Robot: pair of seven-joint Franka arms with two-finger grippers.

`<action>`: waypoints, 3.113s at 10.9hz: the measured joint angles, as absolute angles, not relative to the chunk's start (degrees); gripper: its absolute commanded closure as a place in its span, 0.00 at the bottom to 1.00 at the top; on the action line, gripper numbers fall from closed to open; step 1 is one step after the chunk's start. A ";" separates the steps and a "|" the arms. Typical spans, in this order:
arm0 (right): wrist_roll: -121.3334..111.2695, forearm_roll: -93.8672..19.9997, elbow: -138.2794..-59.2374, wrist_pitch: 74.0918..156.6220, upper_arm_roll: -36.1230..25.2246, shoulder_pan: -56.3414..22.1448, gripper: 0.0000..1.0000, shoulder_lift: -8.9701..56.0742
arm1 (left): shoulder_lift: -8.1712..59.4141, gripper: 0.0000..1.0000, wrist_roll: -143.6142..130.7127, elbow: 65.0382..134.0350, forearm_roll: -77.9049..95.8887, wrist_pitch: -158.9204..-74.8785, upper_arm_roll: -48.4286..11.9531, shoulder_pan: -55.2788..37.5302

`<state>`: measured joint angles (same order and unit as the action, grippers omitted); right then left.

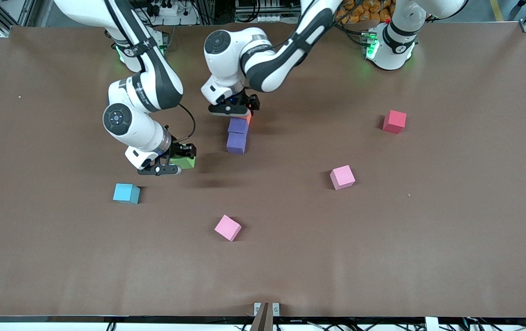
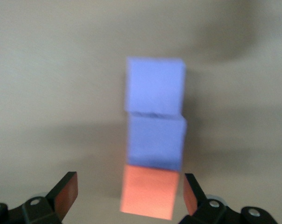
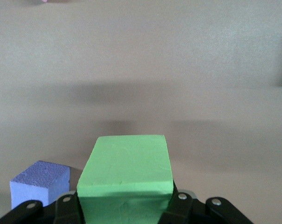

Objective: Arrange blocks into number 1
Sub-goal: 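Place the orange cube at the end of the blue row with the left gripper, then grasp the light pink cube with the left gripper while the right gripper holds green, then place the green cube at the row's other end, then withdraw the right gripper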

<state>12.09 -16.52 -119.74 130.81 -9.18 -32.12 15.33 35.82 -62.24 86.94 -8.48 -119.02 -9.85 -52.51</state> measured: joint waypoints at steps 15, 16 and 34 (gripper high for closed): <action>30.93 -16.67 -98.79 127.89 -14.01 -47.56 0.39 33.97 | 31.29 0.00 -44.53 99.22 -7.43 -118.67 -10.48 -17.78; 31.89 -16.89 -98.79 127.77 -14.00 -48.25 0.39 34.20 | 31.30 0.00 -44.53 100.61 -7.43 -119.91 -10.50 -17.78; 33.07 -19.65 -99.94 127.94 -13.42 -51.44 0.00 36.44 | 32.24 0.00 -42.89 110.11 -6.99 -135.77 -10.69 -15.76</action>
